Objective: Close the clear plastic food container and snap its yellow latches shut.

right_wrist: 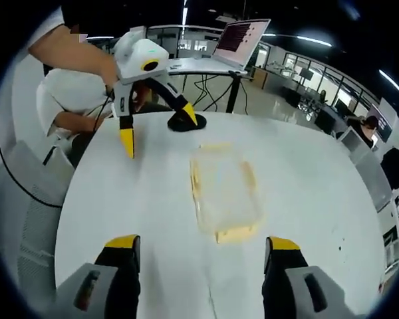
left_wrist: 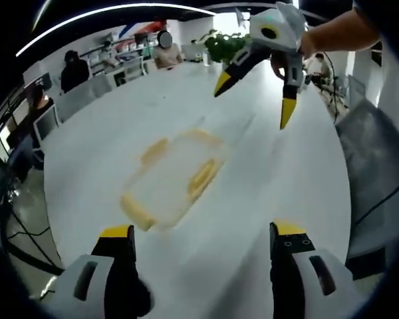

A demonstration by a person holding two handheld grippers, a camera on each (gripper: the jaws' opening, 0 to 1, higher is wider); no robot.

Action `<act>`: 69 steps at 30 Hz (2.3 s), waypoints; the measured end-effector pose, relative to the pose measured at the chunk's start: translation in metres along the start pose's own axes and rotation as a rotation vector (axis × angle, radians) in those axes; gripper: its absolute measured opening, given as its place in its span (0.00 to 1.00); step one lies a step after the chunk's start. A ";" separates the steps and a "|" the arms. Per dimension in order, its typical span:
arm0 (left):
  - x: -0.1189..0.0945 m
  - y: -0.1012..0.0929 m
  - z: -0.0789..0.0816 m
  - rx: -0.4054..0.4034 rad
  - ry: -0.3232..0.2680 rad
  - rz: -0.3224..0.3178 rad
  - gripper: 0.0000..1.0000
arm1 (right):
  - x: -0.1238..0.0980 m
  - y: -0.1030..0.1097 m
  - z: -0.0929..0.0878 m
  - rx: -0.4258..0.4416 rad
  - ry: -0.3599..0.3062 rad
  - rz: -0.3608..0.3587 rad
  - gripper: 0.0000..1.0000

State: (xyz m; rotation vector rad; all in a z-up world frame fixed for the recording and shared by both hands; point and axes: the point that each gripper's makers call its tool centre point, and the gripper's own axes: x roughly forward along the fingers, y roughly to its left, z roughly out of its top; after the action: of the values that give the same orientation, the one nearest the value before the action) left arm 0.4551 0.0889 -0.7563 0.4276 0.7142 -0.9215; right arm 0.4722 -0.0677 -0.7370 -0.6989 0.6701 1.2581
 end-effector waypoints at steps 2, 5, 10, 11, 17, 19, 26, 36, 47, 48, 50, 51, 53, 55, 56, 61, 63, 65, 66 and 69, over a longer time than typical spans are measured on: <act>0.001 0.004 0.000 0.009 0.004 0.000 0.82 | 0.001 -0.003 0.000 -0.004 0.006 0.001 0.75; 0.003 0.013 -0.002 0.073 0.022 0.018 0.81 | 0.004 -0.008 0.002 -0.008 0.006 0.003 0.75; 0.010 0.012 -0.002 0.076 0.027 -0.009 0.82 | 0.009 -0.011 0.003 -0.027 0.009 0.022 0.75; 0.011 0.012 -0.002 0.083 0.030 -0.011 0.81 | 0.010 -0.012 0.002 -0.027 0.008 0.024 0.75; 0.017 0.020 -0.003 0.118 0.045 -0.020 0.81 | 0.018 -0.017 -0.001 -0.021 0.016 0.038 0.75; 0.019 0.023 -0.002 0.126 0.049 -0.022 0.81 | 0.020 -0.019 -0.001 -0.023 0.016 0.041 0.75; 0.024 0.036 0.005 0.176 0.060 -0.037 0.80 | 0.027 -0.024 -0.001 -0.030 0.023 0.051 0.74; 0.031 0.056 0.004 0.251 0.092 -0.037 0.78 | 0.040 -0.029 -0.006 -0.058 0.071 0.079 0.72; 0.038 0.068 0.002 0.337 0.129 -0.059 0.73 | 0.049 -0.031 -0.013 -0.071 0.110 0.104 0.70; 0.038 0.068 0.001 0.340 0.134 -0.067 0.73 | 0.049 -0.034 -0.011 -0.088 0.109 0.093 0.69; 0.039 0.065 -0.002 0.341 0.149 -0.098 0.72 | 0.051 -0.034 -0.011 -0.090 0.110 0.099 0.68; 0.039 0.067 -0.003 0.347 0.150 -0.097 0.73 | 0.053 -0.035 -0.011 -0.087 0.114 0.101 0.68; 0.040 0.068 -0.005 0.358 0.165 -0.102 0.74 | 0.055 -0.036 -0.014 -0.091 0.125 0.099 0.68; 0.040 0.070 -0.007 0.367 0.176 -0.110 0.73 | 0.056 -0.037 -0.015 -0.094 0.133 0.102 0.68; 0.040 0.070 -0.007 0.367 0.179 -0.113 0.73 | 0.056 -0.037 -0.015 -0.093 0.134 0.102 0.68; 0.044 0.075 -0.011 0.375 0.203 -0.133 0.72 | 0.058 -0.041 -0.020 -0.068 0.153 0.106 0.67; 0.044 0.077 -0.011 0.378 0.205 -0.143 0.71 | 0.059 -0.041 -0.021 -0.064 0.154 0.110 0.66; 0.045 0.080 -0.011 0.371 0.213 -0.143 0.69 | 0.061 -0.040 -0.021 -0.057 0.159 0.116 0.66; 0.046 0.079 -0.011 0.367 0.213 -0.152 0.69 | 0.062 -0.040 -0.020 -0.056 0.159 0.119 0.66; 0.048 0.078 -0.012 0.410 0.234 -0.169 0.67 | 0.064 -0.041 -0.020 -0.051 0.164 0.124 0.64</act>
State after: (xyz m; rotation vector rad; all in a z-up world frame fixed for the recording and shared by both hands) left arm 0.5348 0.1116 -0.7963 0.8585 0.7823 -1.1955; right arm 0.5222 -0.0517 -0.7953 -0.8192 0.8288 1.3449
